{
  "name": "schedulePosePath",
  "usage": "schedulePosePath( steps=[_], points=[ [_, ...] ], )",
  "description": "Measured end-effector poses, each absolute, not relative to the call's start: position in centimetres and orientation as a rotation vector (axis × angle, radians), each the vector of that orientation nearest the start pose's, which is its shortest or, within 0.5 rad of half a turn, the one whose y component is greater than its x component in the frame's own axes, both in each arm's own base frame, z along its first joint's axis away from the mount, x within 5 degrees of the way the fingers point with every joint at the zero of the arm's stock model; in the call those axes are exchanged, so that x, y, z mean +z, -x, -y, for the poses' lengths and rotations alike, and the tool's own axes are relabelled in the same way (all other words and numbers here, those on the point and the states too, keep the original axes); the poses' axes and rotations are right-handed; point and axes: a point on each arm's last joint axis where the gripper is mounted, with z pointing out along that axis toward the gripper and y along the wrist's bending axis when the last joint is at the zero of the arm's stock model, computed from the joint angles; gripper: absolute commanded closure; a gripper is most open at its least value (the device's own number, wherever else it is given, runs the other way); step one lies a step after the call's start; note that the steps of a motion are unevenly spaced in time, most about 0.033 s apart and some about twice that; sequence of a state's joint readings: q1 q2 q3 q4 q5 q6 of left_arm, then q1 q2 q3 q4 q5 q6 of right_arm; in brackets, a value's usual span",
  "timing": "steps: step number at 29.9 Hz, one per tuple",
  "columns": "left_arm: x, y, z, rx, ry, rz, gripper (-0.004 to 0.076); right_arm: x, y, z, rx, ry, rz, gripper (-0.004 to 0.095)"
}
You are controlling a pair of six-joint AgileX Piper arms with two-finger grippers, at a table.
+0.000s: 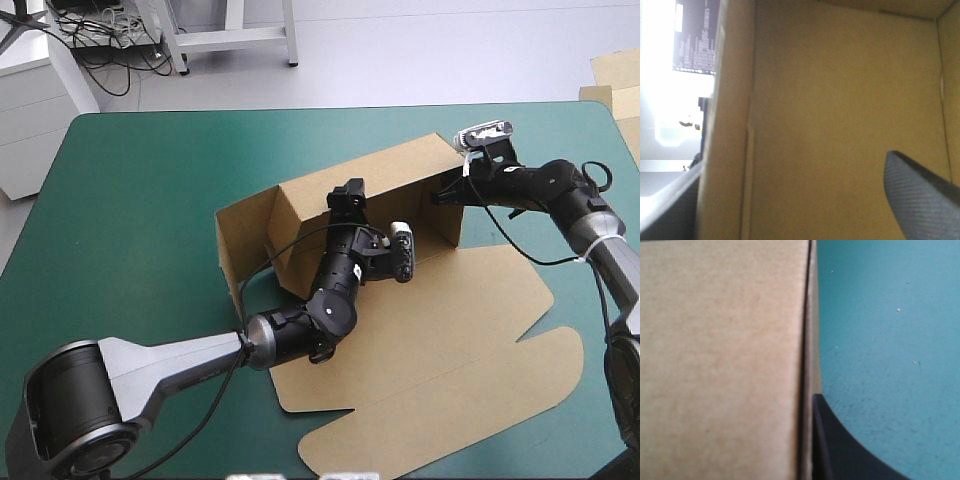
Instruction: Fold the box
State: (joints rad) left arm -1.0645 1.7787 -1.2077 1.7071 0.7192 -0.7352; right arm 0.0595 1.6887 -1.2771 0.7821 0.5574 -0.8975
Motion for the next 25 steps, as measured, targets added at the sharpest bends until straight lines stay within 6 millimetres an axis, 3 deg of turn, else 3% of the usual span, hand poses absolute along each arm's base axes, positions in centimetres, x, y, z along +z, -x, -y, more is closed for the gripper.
schedulePosePath(
  steps=[5, 8, 10, 13, 15, 16, 21, 25],
  points=[
    [28.5, -22.6, 32.9, 0.646, -1.296, -1.3, 0.0173, 28.3, -37.6, -5.5, 0.367, 0.426, -2.242, 0.0908],
    [29.7, -21.8, 33.5, 0.652, -1.247, -1.289, 0.0244, 28.3, -37.7, -5.4, 0.369, 0.396, -2.248, 0.0908],
    [30.7, -21.3, 33.6, 0.657, -1.207, -1.285, 0.0346, 28.4, -37.6, -5.4, 0.369, 0.381, -2.253, 0.0908],
    [32.8, -20.6, 33.2, 0.643, -1.132, -1.285, 0.0567, 28.7, -37.5, -5.4, 0.368, 0.354, -2.255, 0.0908],
    [34.7, -20.3, 32.3, 0.601, -1.053, -1.297, 0.0704, 28.9, -37.3, -5.4, 0.36, 0.342, -2.261, 0.0908],
    [35.9, -20.1, 31.7, 0.577, -1.007, -1.303, 0.0729, 29.1, -37.1, -5.5, 0.358, 0.339, -2.263, 0.0908],
    [41.3, -20.2, 27.1, 0.491, -0.819, -1.316, 0.0734, 30.8, -35.3, -5.3, 0.34, 0.343, -2.351, 0.0908],
    [44.3, -21.8, 21.4, 0.428, -0.646, -1.417, 0.0734, 32.6, -33.8, -5.4, 0.276, 0.372, -2.453, 0.0908]
  ],
)
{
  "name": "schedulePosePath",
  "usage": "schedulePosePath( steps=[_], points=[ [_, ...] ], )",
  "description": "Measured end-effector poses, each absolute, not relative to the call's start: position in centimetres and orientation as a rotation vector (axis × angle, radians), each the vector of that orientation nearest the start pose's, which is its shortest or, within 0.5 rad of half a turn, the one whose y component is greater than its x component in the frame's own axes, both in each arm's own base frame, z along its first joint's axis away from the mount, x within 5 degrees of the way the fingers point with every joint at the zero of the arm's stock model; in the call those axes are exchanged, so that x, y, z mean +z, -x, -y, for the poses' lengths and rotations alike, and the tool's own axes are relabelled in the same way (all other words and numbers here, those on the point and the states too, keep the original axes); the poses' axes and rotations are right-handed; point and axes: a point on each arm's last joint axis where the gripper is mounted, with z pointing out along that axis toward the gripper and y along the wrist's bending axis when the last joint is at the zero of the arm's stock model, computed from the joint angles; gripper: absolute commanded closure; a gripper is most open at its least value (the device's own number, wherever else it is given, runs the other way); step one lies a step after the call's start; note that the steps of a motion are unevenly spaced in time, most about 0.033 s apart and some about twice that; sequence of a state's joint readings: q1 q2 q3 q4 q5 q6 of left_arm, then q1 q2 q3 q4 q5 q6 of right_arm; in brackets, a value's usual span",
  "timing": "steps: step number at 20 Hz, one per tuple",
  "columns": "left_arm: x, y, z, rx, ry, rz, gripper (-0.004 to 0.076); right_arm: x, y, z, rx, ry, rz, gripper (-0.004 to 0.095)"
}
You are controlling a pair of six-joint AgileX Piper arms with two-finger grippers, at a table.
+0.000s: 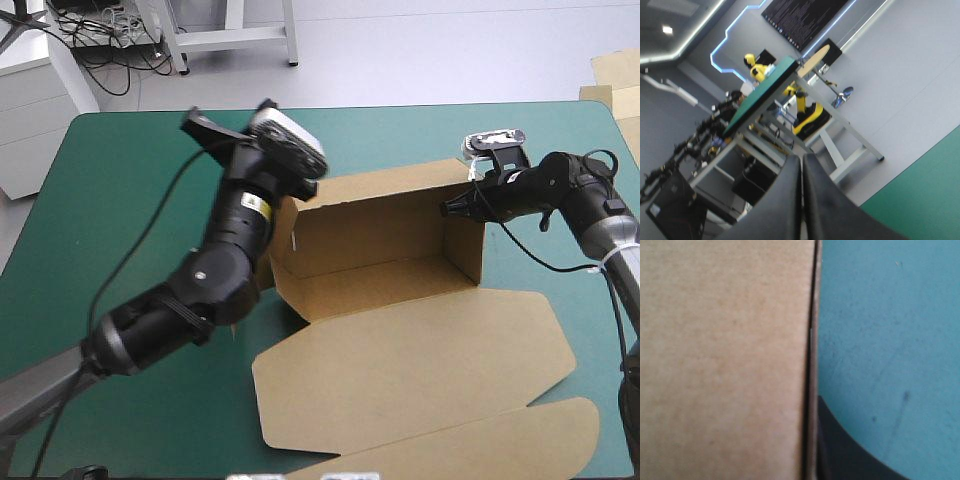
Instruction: Fold the box
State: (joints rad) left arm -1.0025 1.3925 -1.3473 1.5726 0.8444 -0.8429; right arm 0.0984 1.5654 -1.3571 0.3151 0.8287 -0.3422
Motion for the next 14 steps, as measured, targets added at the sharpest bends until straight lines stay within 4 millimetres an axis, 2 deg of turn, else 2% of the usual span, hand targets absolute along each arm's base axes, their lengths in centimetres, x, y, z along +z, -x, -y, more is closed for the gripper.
schedulePosePath(
  steps=[1, 2, 3, 4, 5, 6, 8, 10, 14],
  points=[
    [44.8, -22.2, 19.9, 0.413, -0.599, -1.448, 0.0734, 33.1, -33.5, -5.5, 0.26, 0.369, -2.479, 0.0908],
    [45.5, -22.8, 17.3, 0.382, -0.504, -1.51, 0.0734, 34.5, -33.2, -5.9, 0.211, 0.378, -2.494, 0.0908],
    [45.9, -23.1, 15.8, 0.371, -0.451, -1.537, 0.0734, 35.2, -33.0, -6.1, 0.199, 0.376, -2.5, 0.0908],
    [46.4, -23.4, 13.3, 0.364, -0.354, -1.586, 0.0734, 36.3, -32.7, -6.7, 0.199, 0.368, -2.514, 0.0908],
    [46.5, -23.5, 11.9, 0.362, -0.301, -1.615, 0.0734, 36.7, -32.5, -6.8, 0.202, 0.365, -2.519, 0.0908],
    [46.5, -23.9, 9.4, 0.368, -0.212, -1.684, 0.0734, 37.3, -32.3, -7.3, 0.215, 0.349, -2.532, 0.0908],
    [45.7, -24.5, 6.6, 0.368, -0.134, -1.806, 0.0734, 37.5, -32.1, -7.4, 0.226, 0.32, -2.557, 0.0908],
    [44.3, -25.2, 4.4, 0.325, -0.09, -1.955, 0.0734, 36.7, -32.8, -7.5, 0.227, 0.313, -2.597, 0.0908],
    [42.0, -26.2, 0.9, 0.218, -0.069, -2.182, 0.0734, 33.0, -35.1, -8.3, 0.213, 0.335, -2.702, 0.0908]
  ],
)
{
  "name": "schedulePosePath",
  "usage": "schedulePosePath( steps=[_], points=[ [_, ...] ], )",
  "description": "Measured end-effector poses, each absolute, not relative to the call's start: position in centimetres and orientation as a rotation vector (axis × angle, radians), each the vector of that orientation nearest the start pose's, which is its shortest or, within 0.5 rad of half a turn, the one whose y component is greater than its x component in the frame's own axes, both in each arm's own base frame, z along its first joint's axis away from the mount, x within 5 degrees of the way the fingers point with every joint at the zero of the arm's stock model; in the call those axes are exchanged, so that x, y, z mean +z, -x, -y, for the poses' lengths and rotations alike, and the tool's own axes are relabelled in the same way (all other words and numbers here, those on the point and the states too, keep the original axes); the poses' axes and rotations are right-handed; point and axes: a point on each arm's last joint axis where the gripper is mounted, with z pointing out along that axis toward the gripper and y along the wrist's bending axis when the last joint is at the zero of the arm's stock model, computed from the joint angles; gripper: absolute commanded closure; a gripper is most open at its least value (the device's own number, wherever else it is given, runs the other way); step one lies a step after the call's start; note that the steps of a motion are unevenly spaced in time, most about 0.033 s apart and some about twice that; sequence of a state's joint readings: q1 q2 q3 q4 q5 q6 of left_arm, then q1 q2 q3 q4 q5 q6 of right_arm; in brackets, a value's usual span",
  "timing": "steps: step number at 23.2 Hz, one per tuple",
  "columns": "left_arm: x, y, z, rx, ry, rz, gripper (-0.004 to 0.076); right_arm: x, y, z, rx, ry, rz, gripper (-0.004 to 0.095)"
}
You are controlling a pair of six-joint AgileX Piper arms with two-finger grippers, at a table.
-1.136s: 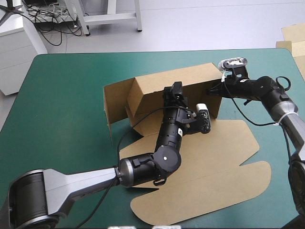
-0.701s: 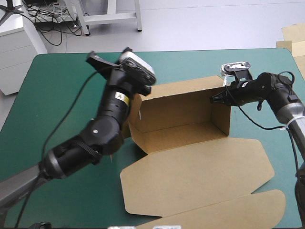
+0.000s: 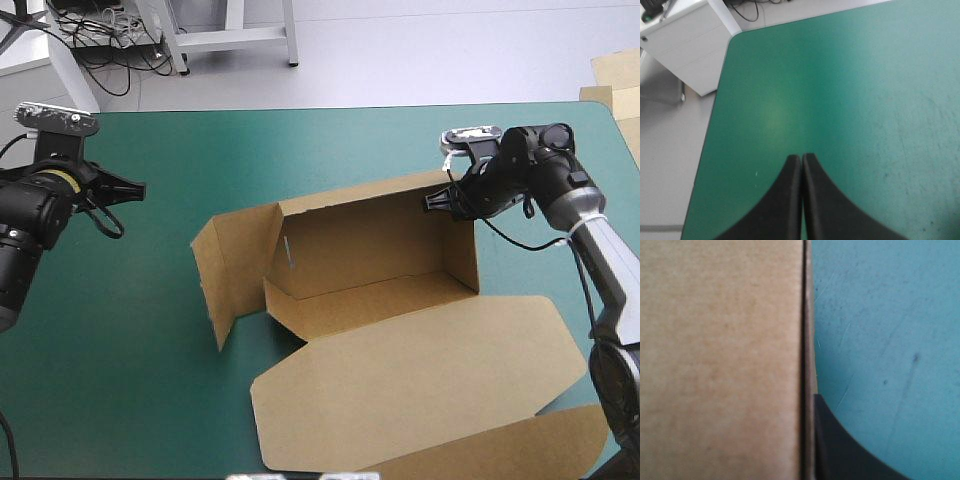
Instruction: Fold the box
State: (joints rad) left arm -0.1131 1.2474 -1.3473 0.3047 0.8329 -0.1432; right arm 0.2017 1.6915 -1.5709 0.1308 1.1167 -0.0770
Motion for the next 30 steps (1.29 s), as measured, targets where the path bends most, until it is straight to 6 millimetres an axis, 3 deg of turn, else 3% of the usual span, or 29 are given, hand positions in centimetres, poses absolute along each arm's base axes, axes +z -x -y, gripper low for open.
schedulePosePath(
  steps=[4, 8, 15, 18, 22, 24, 28, 30],
  points=[
    [40.7, -26.2, -1.7, 0.165, -0.035, -2.309, 0.0734, 31.9, -36.5, -8.7, 0.208, 0.331, -2.687, 0.0909],
    [40.1, -26.5, -1.6, 0.131, -0.059, -2.351, 0.0734, 30.0, -39.2, -9.2, 0.211, 0.32, -2.62, 0.0908],
    [39.3, -27.0, -1.5, 0.098, -0.064, -2.402, 0.0734, 27.5, -41.0, -9.9, 0.246, 0.335, -2.627, 0.0886],
    [38.9, -27.1, -1.5, 0.106, -0.094, -2.431, 0.0734, 27.1, -41.2, -10.0, 0.25, 0.341, -2.634, 0.0789],
    [38.5, -27.3, -1.5, 0.113, -0.12, -2.457, 0.0734, 27.1, -41.1, -10.0, 0.252, 0.342, -2.635, 0.0509],
    [38.3, -27.4, -1.5, 0.113, -0.124, -2.464, 0.0734, 26.9, -41.1, -10.1, 0.271, 0.334, -2.643, 0.0427],
    [38.3, -27.4, -1.5, 0.114, -0.127, -2.469, 0.0734, 27.7, -41.3, -10.0, 0.25, 0.357, -2.653, 0.0417],
    [38.3, -27.4, -1.5, 0.114, -0.128, -2.469, 0.0734, 30.3, -41.7, -9.9, 0.204, 0.391, -2.625, 0.0417]
  ],
)
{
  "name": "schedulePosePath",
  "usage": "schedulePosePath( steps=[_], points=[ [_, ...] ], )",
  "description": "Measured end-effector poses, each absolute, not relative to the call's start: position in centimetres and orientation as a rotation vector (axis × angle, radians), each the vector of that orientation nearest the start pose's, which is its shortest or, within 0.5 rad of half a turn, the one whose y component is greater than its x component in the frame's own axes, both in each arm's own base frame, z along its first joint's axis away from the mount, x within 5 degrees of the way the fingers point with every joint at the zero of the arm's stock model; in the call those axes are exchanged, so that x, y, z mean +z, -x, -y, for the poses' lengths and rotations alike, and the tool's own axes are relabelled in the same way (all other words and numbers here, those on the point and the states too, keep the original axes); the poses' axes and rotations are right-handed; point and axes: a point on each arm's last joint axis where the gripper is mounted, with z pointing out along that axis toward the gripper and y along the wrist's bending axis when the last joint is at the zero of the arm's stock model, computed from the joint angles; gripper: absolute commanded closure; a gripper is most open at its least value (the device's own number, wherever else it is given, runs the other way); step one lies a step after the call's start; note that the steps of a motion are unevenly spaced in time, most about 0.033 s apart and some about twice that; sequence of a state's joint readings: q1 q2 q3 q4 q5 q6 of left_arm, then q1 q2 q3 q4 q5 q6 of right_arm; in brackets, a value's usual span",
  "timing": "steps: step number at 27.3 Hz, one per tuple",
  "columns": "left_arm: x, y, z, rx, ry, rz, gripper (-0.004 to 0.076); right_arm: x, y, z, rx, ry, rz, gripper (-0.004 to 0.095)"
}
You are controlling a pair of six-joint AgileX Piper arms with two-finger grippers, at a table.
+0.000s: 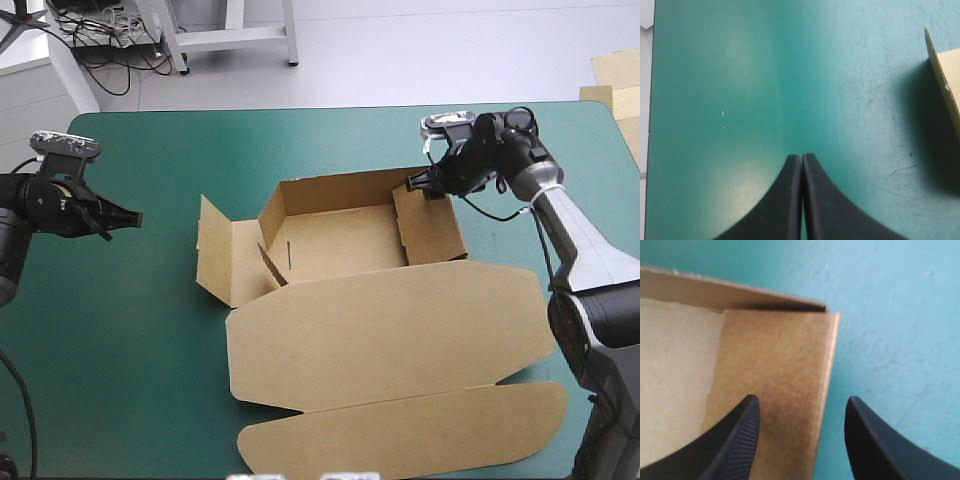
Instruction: Fold the box
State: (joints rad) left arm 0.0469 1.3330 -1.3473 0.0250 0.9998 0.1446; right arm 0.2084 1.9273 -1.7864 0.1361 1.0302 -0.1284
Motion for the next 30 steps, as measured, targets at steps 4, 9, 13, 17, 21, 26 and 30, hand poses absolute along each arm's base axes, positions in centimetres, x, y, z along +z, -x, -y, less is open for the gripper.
schedulePosePath(
  steps=[4, 9, 13, 17, 21, 26, 30],
  points=[
    [38.3, -27.4, -1.5, 0.115, -0.13, -2.47, 0.0734, 37.8, -40.6, -9.7, 0.226, 0.358, -2.471, 0.0338],
    [38.2, -27.4, -1.5, 0.114, -0.13, -2.474, 0.0734, 41.2, -37.6, -8.5, 0.129, 0.371, -2.456, 0.0321],
    [38.2, -27.4, -1.5, 0.114, -0.13, -2.477, 0.0734, 42.7, -34.7, -7.3, 0.049, 0.372, -2.449, 0.0327],
    [38.2, -27.4, -1.5, 0.114, -0.13, -2.477, 0.0734, 43.5, -32.0, -6.7, 0.041, 0.367, -2.44, 0.0329],
    [38.2, -27.4, -1.5, 0.114, -0.13, -2.477, 0.0734, 43.4, -31.6, -7.0, 0.098, 0.351, -2.453, 0.0328],
    [38.1, -27.3, -1.5, 0.112, -0.13, -2.492, 0.0734, 40.9, -33.6, -7.8, 0.16, 0.356, -2.527, 0.033],
    [38.1, -27.2, -1.5, 0.111, -0.131, -2.504, 0.0734, 36.6, -36.5, -8.5, 0.165, 0.368, -2.661, 0.033]
  ],
)
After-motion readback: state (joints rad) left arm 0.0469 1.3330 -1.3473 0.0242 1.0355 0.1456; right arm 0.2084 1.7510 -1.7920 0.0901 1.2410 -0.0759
